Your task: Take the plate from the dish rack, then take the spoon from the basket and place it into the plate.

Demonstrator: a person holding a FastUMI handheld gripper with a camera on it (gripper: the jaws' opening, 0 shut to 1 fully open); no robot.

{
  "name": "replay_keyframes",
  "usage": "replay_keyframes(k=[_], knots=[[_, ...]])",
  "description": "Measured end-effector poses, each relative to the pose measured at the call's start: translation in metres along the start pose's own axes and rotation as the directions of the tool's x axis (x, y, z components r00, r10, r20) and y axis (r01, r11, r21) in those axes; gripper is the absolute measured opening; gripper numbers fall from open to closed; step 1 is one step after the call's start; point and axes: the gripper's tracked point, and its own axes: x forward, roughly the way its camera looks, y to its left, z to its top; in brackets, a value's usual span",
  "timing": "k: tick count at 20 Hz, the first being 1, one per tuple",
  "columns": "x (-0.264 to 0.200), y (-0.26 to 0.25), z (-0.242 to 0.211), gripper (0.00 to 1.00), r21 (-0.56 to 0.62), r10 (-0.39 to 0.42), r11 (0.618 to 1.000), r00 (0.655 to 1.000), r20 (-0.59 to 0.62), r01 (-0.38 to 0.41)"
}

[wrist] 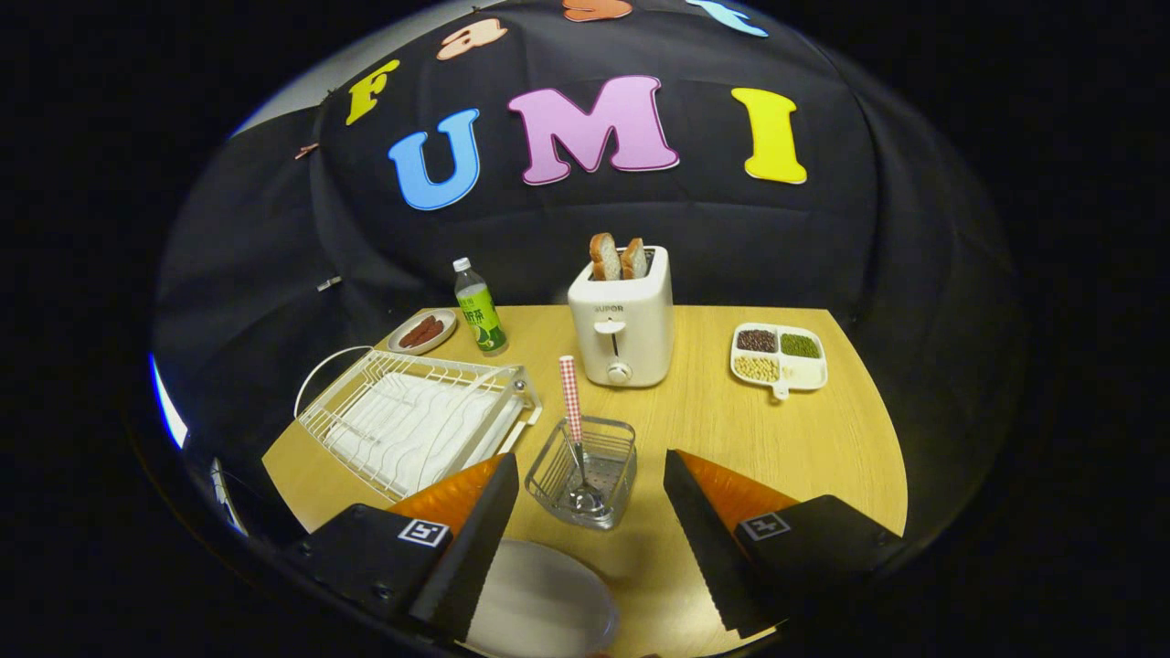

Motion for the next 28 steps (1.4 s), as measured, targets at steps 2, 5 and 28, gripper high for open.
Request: replay_keyframes(k=[2, 5, 28], knots=[[0.017, 0.003, 0.012, 0.99, -0.011, -0.001, 1.000, 1.000, 0.011, 0.001], [0.045, 0.008, 0.026, 0.99, 0.005, 0.003, 1.000, 1.000, 0.010, -0.003], [0.163, 0.005, -0.006, 0.20, -0.073, -0.081, 0.995, 0.986, -0.146, 0.071]])
